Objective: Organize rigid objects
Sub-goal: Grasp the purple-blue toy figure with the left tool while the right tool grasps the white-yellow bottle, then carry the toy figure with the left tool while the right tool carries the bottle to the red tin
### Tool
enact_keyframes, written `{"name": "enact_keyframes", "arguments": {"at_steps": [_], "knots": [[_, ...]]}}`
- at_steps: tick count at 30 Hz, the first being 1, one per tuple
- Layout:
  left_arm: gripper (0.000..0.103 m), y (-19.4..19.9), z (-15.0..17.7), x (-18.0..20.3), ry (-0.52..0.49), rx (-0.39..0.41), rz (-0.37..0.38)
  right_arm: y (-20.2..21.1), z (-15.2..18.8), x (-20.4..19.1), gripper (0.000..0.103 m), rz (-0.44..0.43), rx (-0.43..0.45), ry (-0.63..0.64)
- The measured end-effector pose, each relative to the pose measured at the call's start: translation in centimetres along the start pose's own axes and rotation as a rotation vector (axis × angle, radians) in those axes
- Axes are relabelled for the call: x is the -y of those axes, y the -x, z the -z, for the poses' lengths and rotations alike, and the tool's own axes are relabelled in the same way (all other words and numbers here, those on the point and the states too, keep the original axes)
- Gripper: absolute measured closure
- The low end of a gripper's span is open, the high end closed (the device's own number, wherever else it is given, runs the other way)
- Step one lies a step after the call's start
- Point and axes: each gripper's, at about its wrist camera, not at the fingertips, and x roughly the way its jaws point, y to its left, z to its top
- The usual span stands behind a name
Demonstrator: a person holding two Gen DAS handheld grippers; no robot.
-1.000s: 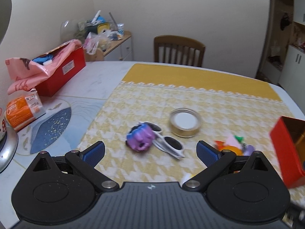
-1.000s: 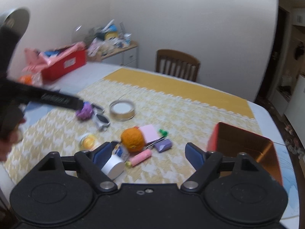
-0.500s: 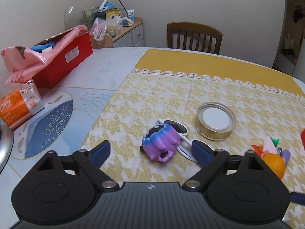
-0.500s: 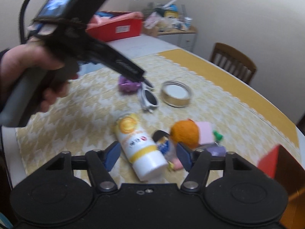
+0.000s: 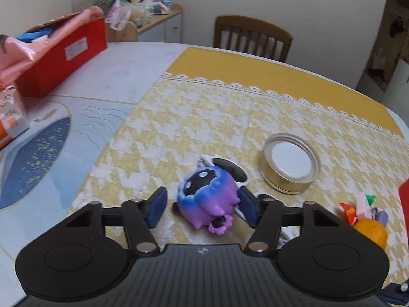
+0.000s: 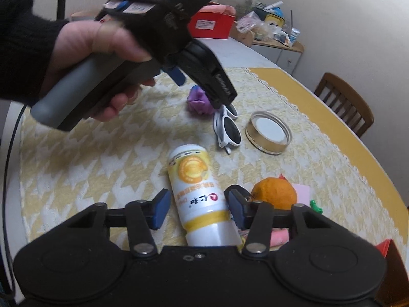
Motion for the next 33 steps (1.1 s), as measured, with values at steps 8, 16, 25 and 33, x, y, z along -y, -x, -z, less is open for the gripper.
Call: {"name": "enact_keyframes", "arguments": {"at_steps": [8,16,25,33], "knots": [[0.049,-0.3,-0.3,0.0,-0.015,-0.008,0.02,-1.0,-0.1,-0.3,0.054,0.013,-0.015,0.027],[0.05,-0.1,-0.3,0.0,-0.043,-0.018,0.012,-1.3,-0.5,-0.6,0.055,0.031,-0.042,0.034],[0.05,2.0,1.1,-0.6,-0.068,-0.019,-0.03,0.1,-0.1,0.8,0.056,-0.016,-0.05,-0.152],[0.05,5.6,2.0,0.1,-0.09,0.003,-0.019,3.0,0.1,2.6,0.056,-0.029,-0.037,-0.317]]}}
